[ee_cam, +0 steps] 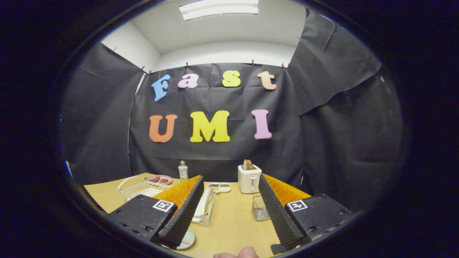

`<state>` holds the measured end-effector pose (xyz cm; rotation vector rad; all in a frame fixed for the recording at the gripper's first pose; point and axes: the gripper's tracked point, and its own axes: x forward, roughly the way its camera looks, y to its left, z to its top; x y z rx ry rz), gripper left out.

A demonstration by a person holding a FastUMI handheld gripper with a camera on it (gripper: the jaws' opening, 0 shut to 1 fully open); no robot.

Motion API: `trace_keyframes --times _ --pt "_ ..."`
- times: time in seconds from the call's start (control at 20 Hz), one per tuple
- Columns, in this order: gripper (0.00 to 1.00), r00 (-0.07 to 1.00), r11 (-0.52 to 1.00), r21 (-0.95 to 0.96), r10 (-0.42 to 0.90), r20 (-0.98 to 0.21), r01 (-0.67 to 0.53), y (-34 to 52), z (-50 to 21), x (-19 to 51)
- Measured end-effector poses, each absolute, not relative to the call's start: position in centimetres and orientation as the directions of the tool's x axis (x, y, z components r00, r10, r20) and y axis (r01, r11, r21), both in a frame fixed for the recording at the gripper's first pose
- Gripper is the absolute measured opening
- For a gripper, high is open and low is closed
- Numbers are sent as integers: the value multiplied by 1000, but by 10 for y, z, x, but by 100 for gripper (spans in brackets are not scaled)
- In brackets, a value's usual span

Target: Take the plate from the dish rack, then take the spoon from the basket and place it into the plate.

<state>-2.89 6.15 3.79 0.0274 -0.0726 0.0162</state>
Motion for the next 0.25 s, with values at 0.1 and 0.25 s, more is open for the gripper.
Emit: trace_keyframes --times 0.1,0.25 --pt "99 997 1000 16 16 79 -17 63 39 -28" --pt "99 996 1000 17 19 85 -20 66 42 -27"
